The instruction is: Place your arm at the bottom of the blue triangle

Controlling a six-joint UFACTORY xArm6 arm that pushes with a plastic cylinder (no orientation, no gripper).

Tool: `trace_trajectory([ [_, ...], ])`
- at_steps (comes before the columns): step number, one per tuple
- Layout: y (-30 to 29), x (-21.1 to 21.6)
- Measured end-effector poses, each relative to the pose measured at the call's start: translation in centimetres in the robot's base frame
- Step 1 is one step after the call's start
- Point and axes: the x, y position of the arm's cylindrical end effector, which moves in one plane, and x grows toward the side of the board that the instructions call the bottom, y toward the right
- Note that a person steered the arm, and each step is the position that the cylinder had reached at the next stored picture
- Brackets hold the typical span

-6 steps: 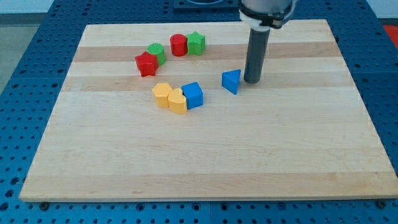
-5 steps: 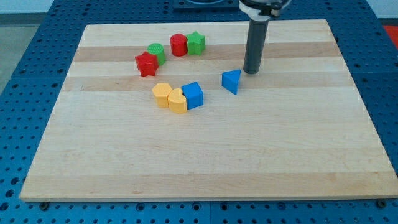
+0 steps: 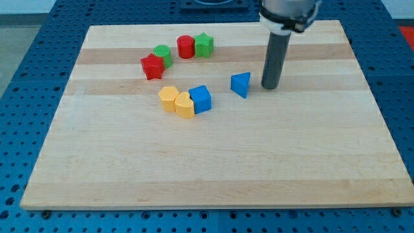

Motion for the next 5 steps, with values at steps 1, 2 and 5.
trace_trajectory([
  [1,0.0,0.6],
  [2,-0.9,5.1],
  [5,-6.2,2.2],
])
